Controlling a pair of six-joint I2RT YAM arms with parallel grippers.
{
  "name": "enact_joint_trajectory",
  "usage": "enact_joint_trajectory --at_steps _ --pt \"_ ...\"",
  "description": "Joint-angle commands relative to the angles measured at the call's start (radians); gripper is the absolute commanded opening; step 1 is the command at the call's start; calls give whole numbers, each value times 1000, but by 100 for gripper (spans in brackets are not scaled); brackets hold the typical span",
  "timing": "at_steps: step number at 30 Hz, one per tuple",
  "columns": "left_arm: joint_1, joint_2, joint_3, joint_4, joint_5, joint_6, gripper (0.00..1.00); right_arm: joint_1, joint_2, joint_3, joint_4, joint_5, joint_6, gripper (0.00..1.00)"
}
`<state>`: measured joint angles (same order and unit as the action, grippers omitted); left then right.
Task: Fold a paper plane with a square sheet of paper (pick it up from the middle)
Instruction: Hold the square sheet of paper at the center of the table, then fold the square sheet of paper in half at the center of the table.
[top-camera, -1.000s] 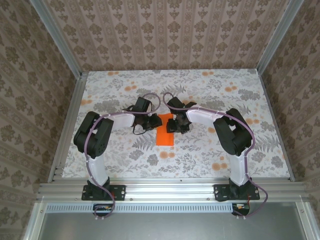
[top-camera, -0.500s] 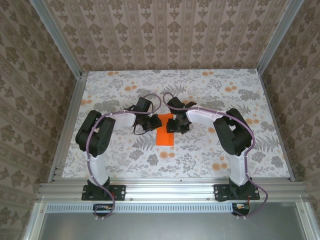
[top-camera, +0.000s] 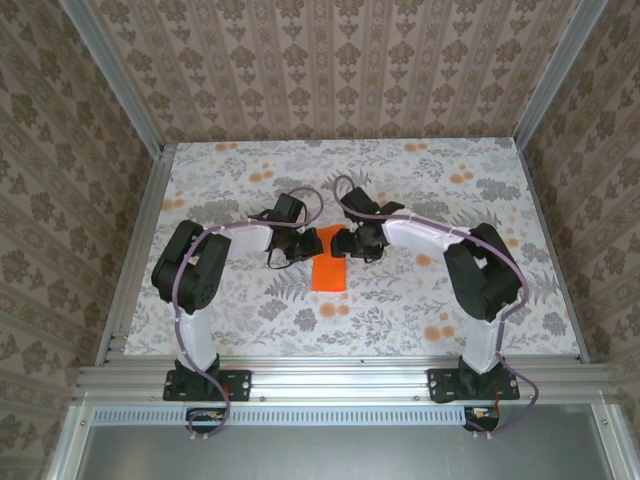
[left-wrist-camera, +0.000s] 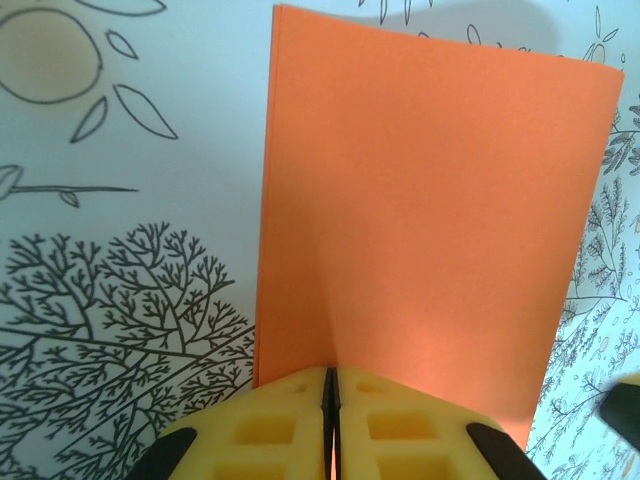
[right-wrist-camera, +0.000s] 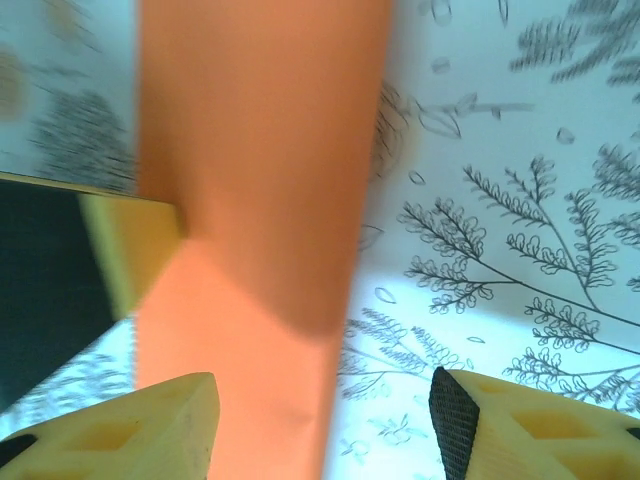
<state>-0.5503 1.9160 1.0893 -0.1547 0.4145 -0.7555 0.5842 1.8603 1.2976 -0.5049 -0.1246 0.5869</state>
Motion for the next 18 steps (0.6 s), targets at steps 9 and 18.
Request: enact_joint_trajectory --at_steps 9,18 --pt "-10 54 8 -91 -59 28 10 -6 54 3 116 -216 62 23" --pt "-8 60 -5 -107 -86 39 9 -63 121 -102 225 -275 94 13"
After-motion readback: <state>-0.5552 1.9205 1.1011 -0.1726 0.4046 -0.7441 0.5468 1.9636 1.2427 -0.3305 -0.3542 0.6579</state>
